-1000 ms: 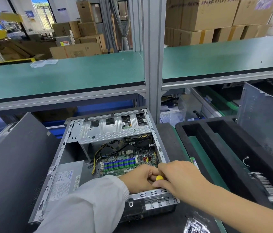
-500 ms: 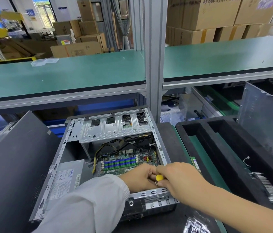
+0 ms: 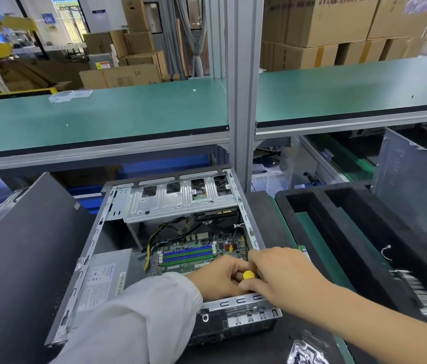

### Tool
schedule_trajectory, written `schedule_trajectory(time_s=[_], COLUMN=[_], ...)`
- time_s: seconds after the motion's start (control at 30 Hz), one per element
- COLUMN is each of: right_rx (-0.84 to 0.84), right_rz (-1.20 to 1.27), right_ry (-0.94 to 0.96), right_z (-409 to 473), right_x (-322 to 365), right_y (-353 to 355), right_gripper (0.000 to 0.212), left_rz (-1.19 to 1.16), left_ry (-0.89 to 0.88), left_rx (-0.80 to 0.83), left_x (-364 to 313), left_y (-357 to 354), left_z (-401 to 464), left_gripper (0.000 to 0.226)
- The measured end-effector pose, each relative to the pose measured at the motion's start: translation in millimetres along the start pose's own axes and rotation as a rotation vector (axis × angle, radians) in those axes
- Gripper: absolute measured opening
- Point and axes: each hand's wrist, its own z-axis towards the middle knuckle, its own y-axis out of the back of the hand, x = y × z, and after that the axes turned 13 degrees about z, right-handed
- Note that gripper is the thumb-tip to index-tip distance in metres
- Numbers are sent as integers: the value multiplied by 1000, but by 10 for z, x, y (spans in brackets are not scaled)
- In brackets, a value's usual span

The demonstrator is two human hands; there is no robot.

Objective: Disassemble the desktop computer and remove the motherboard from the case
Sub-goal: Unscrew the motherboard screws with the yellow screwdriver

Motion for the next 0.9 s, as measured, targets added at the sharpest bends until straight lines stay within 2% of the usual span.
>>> schedule_trajectory(time_s=[0.2,0.3,0.37,0.43,0.57,0.67,0.77,0.8,0.9], right_rx=[73,33,33,72,107,47,80,99,114], right_rz=[15,-10,-54,-31,64,-26,-36,-11,51], right_ry=[28,7,5,12,14,-26,-15,-11,-2], right_z=[-23,11,44,46,23,53,76,70,46], right_x=[4,30,54,48,23,40,48,41,32], right_y=[-2,18,-3,-9,38,49,24,30,76], right_gripper=[12,33,28,13,19,34,21,17,23], left_rz=[4,-4,3,25,85,46,40,53,67], left_ry=[4,-6,0,14,-2,-20,-19,-18,-16], left_rx=[7,5,8,-4,-20,-17,-15,-18,-1], left_x=[8,-11,-5,15,37,29,39,44,30], left_y=[0,6,6,5,4,-10,8,13,23], left_z=[6,-10,-10,6,22,18,17,19,13], left_gripper=[36,32,34,33,34,19,7,12,21])
